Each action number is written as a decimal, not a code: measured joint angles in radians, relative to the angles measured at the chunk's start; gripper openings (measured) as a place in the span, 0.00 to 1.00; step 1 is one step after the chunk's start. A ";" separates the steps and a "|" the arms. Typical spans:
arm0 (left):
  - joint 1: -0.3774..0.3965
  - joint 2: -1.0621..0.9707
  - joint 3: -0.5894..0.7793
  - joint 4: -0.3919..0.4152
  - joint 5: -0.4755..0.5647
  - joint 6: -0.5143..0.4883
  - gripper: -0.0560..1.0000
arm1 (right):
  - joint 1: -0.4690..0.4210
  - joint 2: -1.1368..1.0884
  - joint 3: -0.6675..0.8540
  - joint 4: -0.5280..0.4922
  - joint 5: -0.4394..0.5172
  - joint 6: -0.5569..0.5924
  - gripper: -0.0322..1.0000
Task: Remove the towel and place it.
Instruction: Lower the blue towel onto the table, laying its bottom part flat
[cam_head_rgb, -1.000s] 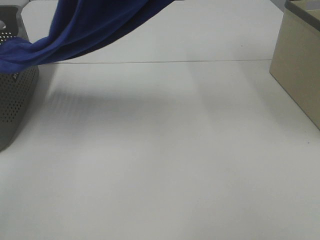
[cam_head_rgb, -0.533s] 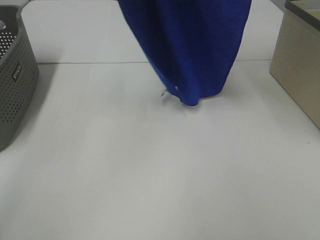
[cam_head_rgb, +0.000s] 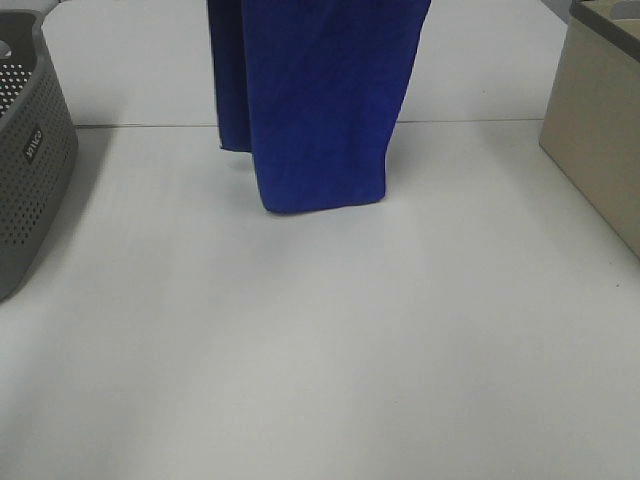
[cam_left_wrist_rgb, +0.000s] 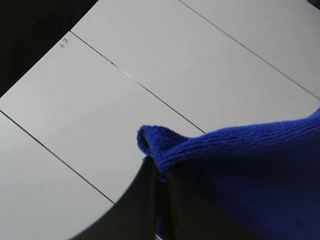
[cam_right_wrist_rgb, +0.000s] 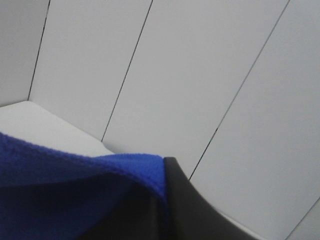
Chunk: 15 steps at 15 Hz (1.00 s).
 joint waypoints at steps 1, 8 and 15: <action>0.000 0.005 0.000 0.000 -0.006 0.018 0.06 | 0.000 0.000 0.000 -0.001 -0.041 -0.004 0.05; 0.074 0.074 0.000 -0.050 -0.161 0.054 0.06 | 0.000 0.060 0.000 -0.008 -0.233 -0.011 0.05; 0.114 0.276 -0.205 -0.062 -0.256 0.054 0.06 | 0.000 0.180 -0.020 -0.007 -0.394 -0.011 0.05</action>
